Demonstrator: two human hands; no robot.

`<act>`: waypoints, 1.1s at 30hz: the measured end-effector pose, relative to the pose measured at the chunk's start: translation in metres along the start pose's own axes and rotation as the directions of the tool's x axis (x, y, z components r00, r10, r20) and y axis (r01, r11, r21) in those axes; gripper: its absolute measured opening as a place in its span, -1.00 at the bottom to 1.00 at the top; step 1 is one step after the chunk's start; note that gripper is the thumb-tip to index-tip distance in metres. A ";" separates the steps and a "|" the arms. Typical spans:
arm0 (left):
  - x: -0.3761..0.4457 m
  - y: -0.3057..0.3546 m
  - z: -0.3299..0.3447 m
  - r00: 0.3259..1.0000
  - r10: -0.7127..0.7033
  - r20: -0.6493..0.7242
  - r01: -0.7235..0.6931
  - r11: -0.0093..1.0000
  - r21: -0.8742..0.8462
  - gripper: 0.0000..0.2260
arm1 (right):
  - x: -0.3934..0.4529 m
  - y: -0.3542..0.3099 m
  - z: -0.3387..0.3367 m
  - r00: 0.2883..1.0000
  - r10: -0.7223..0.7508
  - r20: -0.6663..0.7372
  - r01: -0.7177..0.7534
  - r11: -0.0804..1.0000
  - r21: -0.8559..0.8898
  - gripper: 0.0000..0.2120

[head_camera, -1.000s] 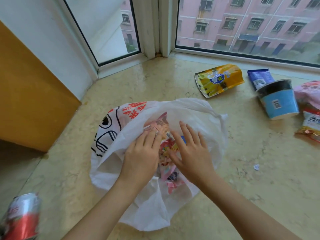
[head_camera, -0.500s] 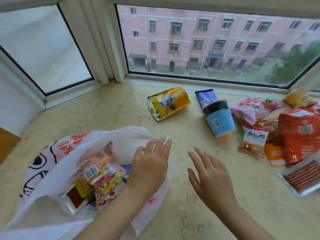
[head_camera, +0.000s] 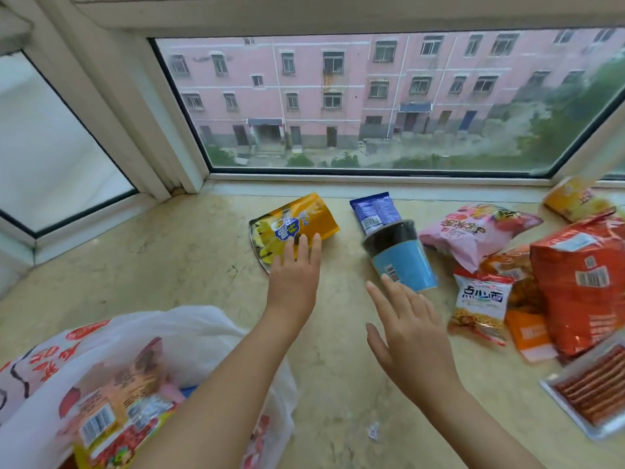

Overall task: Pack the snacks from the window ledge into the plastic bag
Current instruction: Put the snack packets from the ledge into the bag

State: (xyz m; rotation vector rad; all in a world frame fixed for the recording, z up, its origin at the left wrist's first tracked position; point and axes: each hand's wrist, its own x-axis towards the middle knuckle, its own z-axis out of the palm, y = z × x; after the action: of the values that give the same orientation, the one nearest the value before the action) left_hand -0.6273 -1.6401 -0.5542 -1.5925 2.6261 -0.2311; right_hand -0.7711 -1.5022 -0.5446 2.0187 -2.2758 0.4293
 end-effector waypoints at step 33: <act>0.085 -0.012 0.031 0.955 0.142 -0.261 -0.170 0.981 -0.089 -0.28 | 0.098 0.035 0.038 0.986 0.147 0.074 -0.132 0.976 -0.172 -0.08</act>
State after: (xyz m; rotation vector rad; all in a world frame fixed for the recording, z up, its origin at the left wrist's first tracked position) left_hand -0.6524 -1.7235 -0.5803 -1.4622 2.9924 -0.3048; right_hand -0.8138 -1.6030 -0.5637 1.8402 -2.4233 0.1558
